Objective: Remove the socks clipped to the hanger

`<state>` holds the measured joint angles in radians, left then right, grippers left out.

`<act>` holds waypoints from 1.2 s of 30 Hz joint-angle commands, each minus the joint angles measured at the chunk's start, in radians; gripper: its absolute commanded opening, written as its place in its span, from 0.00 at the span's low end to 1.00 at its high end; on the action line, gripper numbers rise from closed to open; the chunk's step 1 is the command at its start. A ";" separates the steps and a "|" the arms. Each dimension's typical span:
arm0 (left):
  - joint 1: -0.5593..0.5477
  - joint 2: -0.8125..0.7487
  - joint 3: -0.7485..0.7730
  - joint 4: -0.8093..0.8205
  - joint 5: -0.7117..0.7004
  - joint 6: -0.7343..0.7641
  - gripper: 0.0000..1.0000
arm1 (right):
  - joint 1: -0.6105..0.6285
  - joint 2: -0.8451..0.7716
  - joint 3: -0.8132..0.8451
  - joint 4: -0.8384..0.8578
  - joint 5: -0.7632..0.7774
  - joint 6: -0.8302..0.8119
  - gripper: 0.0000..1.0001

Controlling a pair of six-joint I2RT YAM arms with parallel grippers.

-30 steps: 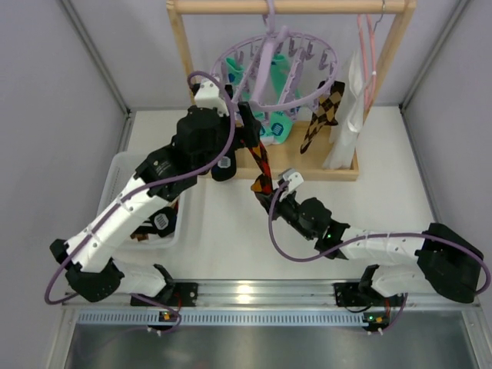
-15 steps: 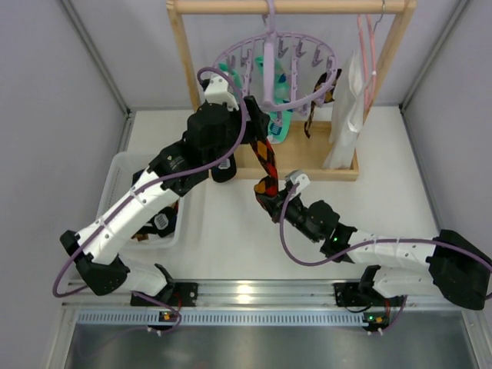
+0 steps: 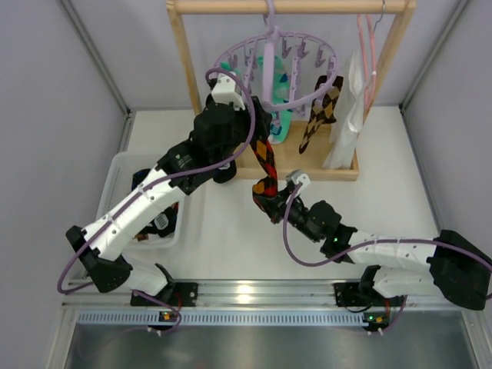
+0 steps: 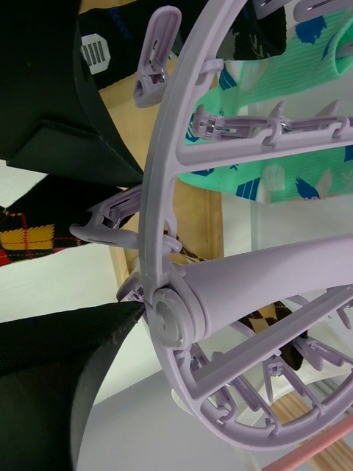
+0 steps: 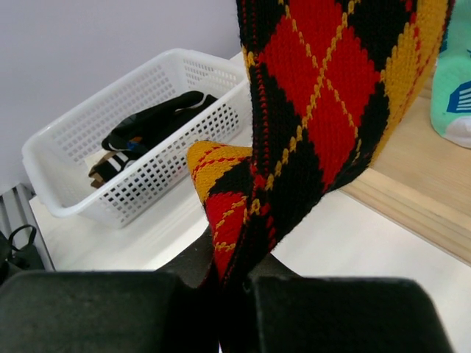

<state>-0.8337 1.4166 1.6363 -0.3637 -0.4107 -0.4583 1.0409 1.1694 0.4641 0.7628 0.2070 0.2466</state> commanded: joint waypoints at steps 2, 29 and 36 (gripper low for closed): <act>0.004 0.008 -0.041 0.103 -0.008 0.035 0.66 | 0.018 -0.054 -0.016 0.089 -0.057 0.017 0.00; 0.021 0.019 -0.062 0.147 0.010 0.104 0.01 | 0.018 -0.234 -0.189 -0.003 -0.015 0.011 0.00; 0.021 0.035 -0.038 0.146 -0.008 0.107 0.00 | 0.018 -0.289 -0.168 -0.072 0.008 -0.023 0.00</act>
<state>-0.8124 1.4448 1.5654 -0.2749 -0.4137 -0.3634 1.0454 0.9131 0.2794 0.7033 0.1864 0.2413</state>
